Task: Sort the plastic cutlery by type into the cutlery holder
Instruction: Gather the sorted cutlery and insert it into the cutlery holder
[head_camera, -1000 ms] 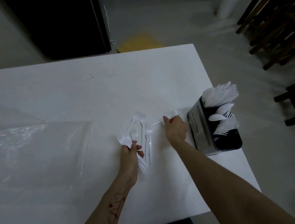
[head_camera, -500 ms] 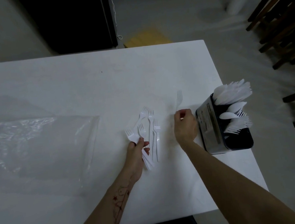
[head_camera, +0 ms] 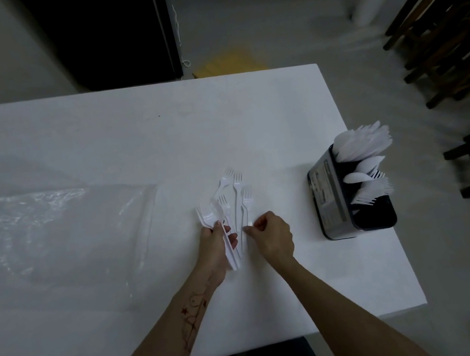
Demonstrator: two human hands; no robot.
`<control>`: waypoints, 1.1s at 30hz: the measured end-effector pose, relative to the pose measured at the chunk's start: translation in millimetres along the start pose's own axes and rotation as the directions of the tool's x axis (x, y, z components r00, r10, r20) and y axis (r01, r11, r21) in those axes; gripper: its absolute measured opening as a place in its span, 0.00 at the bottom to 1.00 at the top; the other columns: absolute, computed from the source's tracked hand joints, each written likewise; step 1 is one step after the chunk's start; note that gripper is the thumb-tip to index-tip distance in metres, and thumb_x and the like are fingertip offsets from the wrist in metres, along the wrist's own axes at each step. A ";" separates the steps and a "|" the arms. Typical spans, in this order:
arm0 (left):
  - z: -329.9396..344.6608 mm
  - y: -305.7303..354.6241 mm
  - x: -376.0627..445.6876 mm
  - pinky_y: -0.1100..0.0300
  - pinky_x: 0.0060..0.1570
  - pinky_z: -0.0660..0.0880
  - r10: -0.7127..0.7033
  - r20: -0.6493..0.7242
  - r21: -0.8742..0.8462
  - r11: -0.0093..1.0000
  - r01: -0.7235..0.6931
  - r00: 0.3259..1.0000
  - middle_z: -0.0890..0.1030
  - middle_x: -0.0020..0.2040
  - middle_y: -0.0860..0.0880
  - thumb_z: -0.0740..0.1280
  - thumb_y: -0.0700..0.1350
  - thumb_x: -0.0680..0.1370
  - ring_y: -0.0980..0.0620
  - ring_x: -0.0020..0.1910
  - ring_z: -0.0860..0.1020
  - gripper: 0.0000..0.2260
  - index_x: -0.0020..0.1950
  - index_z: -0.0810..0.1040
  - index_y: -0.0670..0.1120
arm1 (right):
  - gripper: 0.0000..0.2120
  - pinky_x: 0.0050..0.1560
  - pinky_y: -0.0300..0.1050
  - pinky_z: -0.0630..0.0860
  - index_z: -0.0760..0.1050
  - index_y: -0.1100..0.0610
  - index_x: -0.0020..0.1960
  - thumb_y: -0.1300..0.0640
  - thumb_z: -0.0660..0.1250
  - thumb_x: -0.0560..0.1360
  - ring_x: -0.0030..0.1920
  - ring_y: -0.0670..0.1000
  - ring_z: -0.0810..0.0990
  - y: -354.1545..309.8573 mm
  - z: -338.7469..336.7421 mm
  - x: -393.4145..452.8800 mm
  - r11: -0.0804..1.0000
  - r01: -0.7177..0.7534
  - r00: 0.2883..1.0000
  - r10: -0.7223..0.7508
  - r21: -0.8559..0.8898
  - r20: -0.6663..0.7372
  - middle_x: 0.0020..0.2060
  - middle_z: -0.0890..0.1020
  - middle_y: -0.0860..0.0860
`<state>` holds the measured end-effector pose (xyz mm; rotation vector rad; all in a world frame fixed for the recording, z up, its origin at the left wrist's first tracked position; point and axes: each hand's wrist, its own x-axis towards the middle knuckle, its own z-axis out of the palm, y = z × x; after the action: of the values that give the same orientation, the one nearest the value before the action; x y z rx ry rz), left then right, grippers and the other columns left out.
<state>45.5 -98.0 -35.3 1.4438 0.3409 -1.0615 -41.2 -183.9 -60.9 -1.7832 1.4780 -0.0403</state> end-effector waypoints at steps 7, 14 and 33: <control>-8.6 0.2 -0.3 0.60 0.45 0.76 0.009 0.032 0.009 1.000 -0.010 0.999 0.79 0.49 0.46 0.62 0.40 0.81 0.50 0.46 0.78 0.13 0.63 0.71 0.36 | 0.09 0.50 0.46 0.81 0.79 0.55 0.48 0.51 0.73 0.74 0.43 0.50 0.82 -2.9 -4.2 -4.0 0.927 -0.082 0.993 0.109 0.365 -0.054 0.42 0.84 0.49; -10.0 2.5 -0.4 0.59 0.34 0.80 -0.020 0.071 -0.058 0.998 0.024 0.997 0.81 0.54 0.38 0.57 0.48 0.82 0.44 0.46 0.81 0.18 0.60 0.75 0.34 | 0.02 0.36 0.42 0.78 0.83 0.55 0.43 0.57 0.75 0.72 0.40 0.52 0.84 -10.4 -11.9 -27.9 0.882 -0.010 0.951 -0.138 0.471 0.278 0.38 0.86 0.51; -20.4 -0.6 3.2 0.61 0.41 0.72 -0.110 -0.048 -0.062 0.992 0.107 0.993 0.71 0.37 0.48 0.60 0.46 0.81 0.53 0.34 0.69 0.09 0.46 0.73 0.43 | 0.09 0.46 0.41 0.75 0.75 0.57 0.55 0.53 0.67 0.78 0.43 0.49 0.78 -14.0 -1.3 -9.4 0.998 -0.063 0.998 0.063 0.018 -0.011 0.48 0.81 0.51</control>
<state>54.7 -80.7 -41.6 1.4137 0.4888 -1.0944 -33.5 -176.7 -47.7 -1.7240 1.5367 -0.0310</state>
